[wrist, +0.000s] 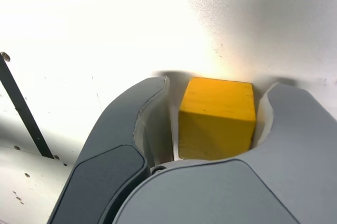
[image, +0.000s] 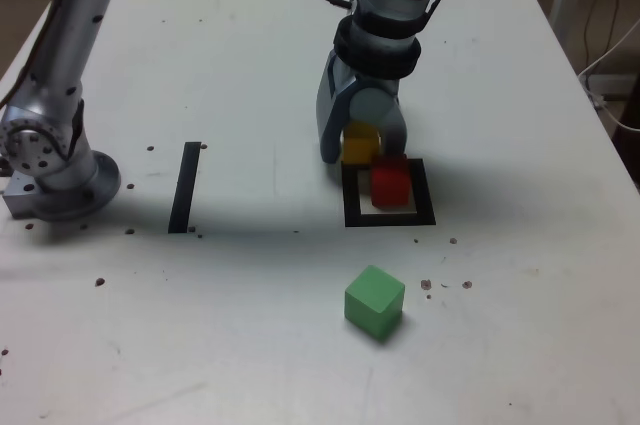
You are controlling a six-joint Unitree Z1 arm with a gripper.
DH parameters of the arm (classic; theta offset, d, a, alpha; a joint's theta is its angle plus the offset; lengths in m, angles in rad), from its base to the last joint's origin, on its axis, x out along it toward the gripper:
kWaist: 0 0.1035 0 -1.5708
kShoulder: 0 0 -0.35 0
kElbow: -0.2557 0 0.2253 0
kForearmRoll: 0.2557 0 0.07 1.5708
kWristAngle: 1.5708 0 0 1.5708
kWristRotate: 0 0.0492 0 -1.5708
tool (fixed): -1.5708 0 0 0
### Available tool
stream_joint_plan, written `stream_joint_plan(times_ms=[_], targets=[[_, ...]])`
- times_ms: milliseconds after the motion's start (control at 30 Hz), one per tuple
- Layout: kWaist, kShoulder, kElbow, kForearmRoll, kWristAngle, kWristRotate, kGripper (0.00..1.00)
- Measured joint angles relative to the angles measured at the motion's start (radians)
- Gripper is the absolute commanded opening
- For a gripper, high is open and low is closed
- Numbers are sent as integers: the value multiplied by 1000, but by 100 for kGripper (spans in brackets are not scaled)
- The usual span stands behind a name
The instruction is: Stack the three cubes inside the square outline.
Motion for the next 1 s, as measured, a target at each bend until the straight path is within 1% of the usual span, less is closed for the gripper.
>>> stream_joint_plan(times_ms=[267,400,533,633,800,900,1000], targets=[[0,-1,0,0,4,-1,28],[0,-12,0,4,24,-11,28],[-9,-51,-7,18,63,-36,28],[-32,-75,-38,35,73,-45,28],[-74,-80,-116,99,71,-52,28],[-99,-80,-160,127,53,-55,28],[-121,-71,-197,160,27,-56,28]])
